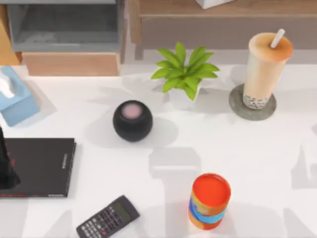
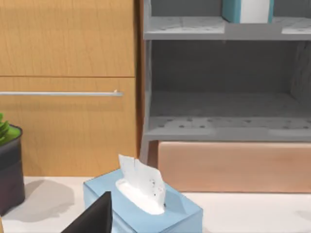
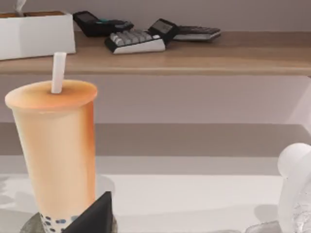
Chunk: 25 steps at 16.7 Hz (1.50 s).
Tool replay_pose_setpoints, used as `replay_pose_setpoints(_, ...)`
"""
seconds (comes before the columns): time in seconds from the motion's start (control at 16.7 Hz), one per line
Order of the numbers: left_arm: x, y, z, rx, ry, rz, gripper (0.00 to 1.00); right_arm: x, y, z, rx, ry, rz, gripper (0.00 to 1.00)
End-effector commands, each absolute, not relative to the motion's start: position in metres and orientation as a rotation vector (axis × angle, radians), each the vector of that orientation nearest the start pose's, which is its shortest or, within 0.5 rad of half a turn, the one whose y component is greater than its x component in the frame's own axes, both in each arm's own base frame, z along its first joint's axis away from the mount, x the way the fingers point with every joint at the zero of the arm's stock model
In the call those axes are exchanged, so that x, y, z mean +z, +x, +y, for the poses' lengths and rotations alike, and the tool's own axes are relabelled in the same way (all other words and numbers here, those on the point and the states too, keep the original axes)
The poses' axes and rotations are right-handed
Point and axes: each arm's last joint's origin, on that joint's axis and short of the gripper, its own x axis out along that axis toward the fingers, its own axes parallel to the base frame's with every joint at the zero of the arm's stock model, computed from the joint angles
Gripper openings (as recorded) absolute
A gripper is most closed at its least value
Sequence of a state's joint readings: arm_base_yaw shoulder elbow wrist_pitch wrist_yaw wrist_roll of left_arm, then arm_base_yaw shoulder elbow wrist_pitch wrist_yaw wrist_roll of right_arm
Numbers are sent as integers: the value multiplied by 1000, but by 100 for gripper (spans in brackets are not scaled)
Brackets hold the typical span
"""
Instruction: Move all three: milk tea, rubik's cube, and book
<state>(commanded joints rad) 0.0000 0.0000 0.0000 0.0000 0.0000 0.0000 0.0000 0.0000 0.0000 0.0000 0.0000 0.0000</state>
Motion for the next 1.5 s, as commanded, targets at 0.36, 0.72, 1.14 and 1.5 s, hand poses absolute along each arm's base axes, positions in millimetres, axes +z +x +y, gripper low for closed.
replay_pose_setpoints(0.36, 178, 106, -2, -4, -2, -27, 100, 160, 106, -1, 0, 0, 0, 100)
replay_pose_setpoints(0.72, 267, 139, -8, -16, -17, -105, 100, 160, 106, -1, 0, 0, 0, 100)
replay_pose_setpoints(1.14, 306, 297, -37, -21, -25, -10, 100, 160, 106, -1, 0, 0, 0, 100)
replay_pose_setpoints(1.5, 263, 407, -70, -18, -24, 16, 100, 160, 106, -1, 0, 0, 0, 100)
